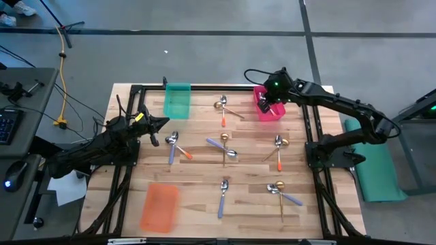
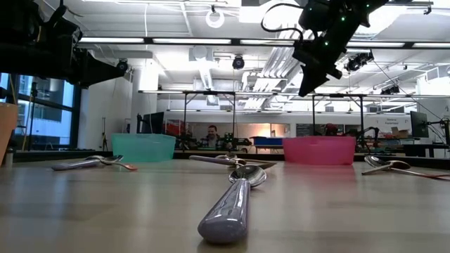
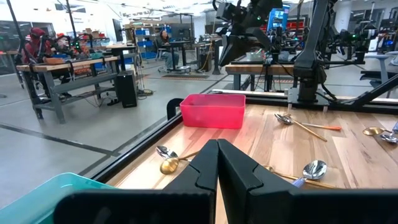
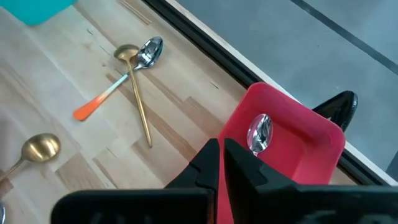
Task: Sort silverware by color (type)
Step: Put the gold spoon into the orange bin
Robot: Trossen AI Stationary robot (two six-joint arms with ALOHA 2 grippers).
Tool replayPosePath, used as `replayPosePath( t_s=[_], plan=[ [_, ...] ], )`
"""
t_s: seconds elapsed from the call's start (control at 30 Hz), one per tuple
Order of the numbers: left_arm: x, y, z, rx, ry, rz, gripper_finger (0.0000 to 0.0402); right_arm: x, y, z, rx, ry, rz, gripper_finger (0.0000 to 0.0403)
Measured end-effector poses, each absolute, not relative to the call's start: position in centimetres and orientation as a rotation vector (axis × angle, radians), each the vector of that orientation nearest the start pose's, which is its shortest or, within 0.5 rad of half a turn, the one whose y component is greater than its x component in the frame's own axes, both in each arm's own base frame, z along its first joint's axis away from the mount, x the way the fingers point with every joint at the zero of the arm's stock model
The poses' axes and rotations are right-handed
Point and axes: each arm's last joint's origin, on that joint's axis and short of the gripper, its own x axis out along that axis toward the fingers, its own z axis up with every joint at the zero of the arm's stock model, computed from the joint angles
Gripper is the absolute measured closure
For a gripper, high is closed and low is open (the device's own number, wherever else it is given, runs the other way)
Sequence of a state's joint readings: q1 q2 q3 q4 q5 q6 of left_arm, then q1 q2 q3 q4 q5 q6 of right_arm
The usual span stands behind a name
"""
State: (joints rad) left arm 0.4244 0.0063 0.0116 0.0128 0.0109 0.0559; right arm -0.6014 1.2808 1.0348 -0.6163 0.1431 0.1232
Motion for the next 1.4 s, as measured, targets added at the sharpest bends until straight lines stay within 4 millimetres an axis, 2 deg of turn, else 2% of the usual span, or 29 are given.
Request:
replayPosePath(
  t_s=[0.27,0.37,0.53,0.73,0.93,1.2,1.4],
  plan=[
    [8.9,4.0,16.8,0.059,-0.006,0.414,0.0401,22.1,-13.8,28.2,0.274,0.826,-0.608,0.0396],
    [8.9,4.0,16.8,0.059,-0.006,0.414,0.0401,23.3,-12.8,28.1,0.283,0.795,-0.504,0.0396],
    [8.9,4.0,16.8,0.059,-0.007,0.414,0.0401,26.2,-9.9,26.8,0.201,0.828,-0.353,0.0396],
    [8.9,4.0,16.8,0.059,-0.007,0.414,0.0401,28.8,-7.4,25.1,0.174,0.843,-0.289,0.0396],
    [8.9,4.0,16.8,0.059,-0.007,0.414,0.0401,30.0,-5.7,24.3,0.157,0.843,-0.273,0.0396],
    [8.9,4.0,16.8,0.059,-0.006,0.414,0.0401,30.2,-4.9,24.3,0.131,0.837,-0.308,0.0396],
    [8.9,4.0,16.8,0.059,-0.007,0.414,0.0401,31.8,-5.1,23.3,0.099,0.782,-0.28,0.0402]
  ],
)
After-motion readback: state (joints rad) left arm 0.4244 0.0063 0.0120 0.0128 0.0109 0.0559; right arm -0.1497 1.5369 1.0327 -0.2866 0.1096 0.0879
